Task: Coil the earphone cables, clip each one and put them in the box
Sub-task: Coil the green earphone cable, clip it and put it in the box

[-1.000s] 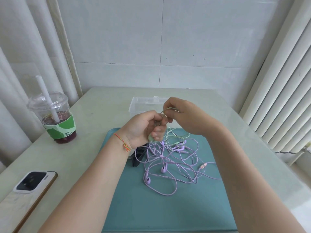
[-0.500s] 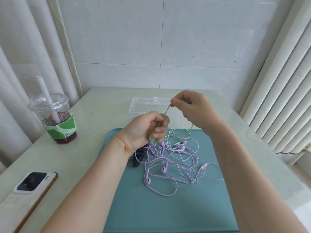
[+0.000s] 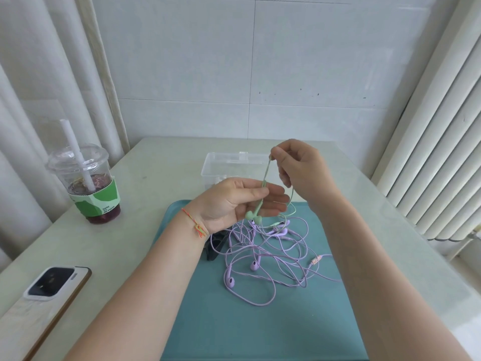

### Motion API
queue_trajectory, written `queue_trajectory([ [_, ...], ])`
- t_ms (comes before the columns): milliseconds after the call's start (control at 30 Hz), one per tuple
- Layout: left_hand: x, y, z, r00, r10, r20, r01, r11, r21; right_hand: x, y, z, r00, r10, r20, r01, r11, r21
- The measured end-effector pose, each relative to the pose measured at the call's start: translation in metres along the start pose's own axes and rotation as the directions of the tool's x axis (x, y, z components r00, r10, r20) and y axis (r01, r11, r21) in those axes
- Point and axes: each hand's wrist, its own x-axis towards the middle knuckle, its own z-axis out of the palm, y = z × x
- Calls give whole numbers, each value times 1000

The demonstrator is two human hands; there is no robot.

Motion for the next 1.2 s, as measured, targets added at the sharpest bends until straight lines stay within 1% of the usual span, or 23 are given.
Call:
queue_trajectory([
  [33, 0, 0, 1, 1000, -8, 4, 8, 1000, -4, 0, 0, 0, 1000, 2, -7, -2, 1000, 8],
  [100, -1, 3, 3, 1000, 9, -3, -9, 997, -78, 0, 3, -1, 999, 32, 13, -32, 999, -11],
  [200, 0, 7, 1, 991, 103, -83, -120, 964, -236, 0, 8, -1, 983, 122, 138, -105, 986, -129],
  [267, 3, 9, -2, 976, 164, -144, -202, 927, -317, -3, 9, 3, 953, 165, 255, -107, 968, -227],
  [333, 5, 9, -5, 956, 202, -212, -269, 894, -358, -6, 7, 7, 912, 192, 363, -88, 955, -284],
  [400, 7, 9, -8, 935, 219, -281, -315, 877, -364, -10, 4, 11, 861, 212, 463, -71, 950, -303],
  [467, 8, 10, -10, 916, 223, -334, -341, 871, -353, -13, 2, 13, 823, 230, 520, -55, 942, -330],
  [567, 9, 9, -13, 894, 225, -387, -360, 875, -323, -16, 0, 20, 787, 287, 546, -60, 917, -394],
  [633, 8, 9, -14, 887, 231, -400, -366, 881, -301, -18, -1, 26, 769, 313, 557, -36, 891, -452],
  [767, 9, 9, -15, 869, 248, -428, -376, 893, -248, -22, -3, 34, 770, 319, 552, 7, 862, -508],
  [867, 11, 6, -13, 839, 282, -465, -388, 910, -149, -23, -5, 38, 769, 297, 567, 53, 853, -519],
  [967, 12, 2, -12, 815, 290, -502, -366, 929, -56, -24, -6, 40, 759, 305, 575, 47, 856, -515],
  [1133, 12, 3, -12, 816, 208, -539, -276, 960, -46, -21, -7, 35, 804, 271, 530, 37, 865, -500],
  [1200, 13, 5, -12, 827, 175, -534, -288, 948, -135, -19, -6, 33, 801, 282, 529, 36, 858, -512],
])
